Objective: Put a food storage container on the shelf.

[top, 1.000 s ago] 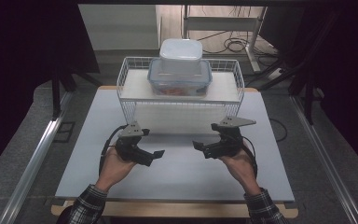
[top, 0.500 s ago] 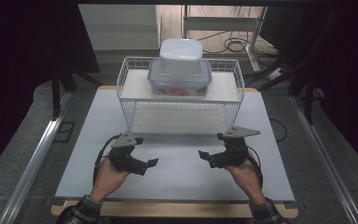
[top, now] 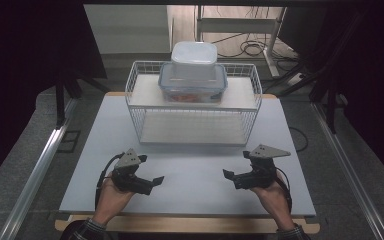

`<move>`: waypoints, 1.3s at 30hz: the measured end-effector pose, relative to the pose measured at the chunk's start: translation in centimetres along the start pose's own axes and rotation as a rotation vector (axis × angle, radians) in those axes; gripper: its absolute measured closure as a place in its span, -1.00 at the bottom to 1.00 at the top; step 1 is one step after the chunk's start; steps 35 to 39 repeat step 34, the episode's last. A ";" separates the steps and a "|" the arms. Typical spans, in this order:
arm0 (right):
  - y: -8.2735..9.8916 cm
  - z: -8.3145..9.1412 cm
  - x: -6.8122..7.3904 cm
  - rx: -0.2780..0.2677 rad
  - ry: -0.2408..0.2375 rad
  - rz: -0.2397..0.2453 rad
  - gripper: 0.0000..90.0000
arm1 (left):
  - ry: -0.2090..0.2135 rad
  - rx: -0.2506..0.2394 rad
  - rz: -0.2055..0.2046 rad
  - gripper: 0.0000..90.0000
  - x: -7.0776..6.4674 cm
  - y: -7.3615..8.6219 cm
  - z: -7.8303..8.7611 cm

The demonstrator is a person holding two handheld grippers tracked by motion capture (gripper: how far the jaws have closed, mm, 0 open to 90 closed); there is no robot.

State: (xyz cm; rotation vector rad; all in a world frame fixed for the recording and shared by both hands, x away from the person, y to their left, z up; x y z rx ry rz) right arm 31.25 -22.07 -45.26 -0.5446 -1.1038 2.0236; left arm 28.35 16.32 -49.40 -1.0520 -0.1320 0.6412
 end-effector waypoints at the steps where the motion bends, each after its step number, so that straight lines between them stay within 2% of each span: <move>1: 0.3 0.1 -0.1 0.002 0.003 -0.004 -1.00 | -0.006 0.002 0.002 -0.94 0.1 0.2 0.1; 6: 1.4 0.5 -0.4 0.005 0.014 -0.015 -1.00 | -0.044 0.009 0.012 -0.94 0.3 1.7 0.6; 13: 2.7 0.5 -0.3 0.023 0.034 -0.018 -1.00 | -0.060 0.027 0.030 -0.95 0.4 3.1 0.8; 19: 4.4 0.4 -0.4 0.057 0.043 -0.029 -1.00 | -0.076 0.066 0.019 -0.96 0.2 4.0 0.4; 26: 5.5 -0.1 -0.4 0.095 0.049 -0.023 -1.00 | -0.096 0.111 0.023 -0.96 0.4 4.6 -0.3; 27: 5.9 -0.4 -0.4 0.120 0.051 -0.020 -1.00 | -0.100 0.134 0.027 -0.97 0.6 4.8 -0.5; 29: 6.2 -0.8 -0.5 0.145 0.049 -0.020 -1.00 | -0.107 0.148 0.031 -0.97 0.7 5.0 -0.5; 32: 6.3 -1.0 -0.5 0.161 0.049 -0.021 -1.00 | -0.109 0.146 0.037 -0.99 0.9 5.0 -0.4; 39: 6.3 -1.0 -0.5 0.160 0.050 -0.020 -1.00 | -0.110 0.137 0.043 -0.99 1.1 5.0 -0.3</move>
Point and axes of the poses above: each handheld gripper's, and its own axes: z roughly backward along the jaws, y roughly out of its underside, x roughly to its left, the point moved 1 cm from there along -z, roughly forward along the jaws, and after that the axes turned 10 degrees about y, right-handed, at the moved point
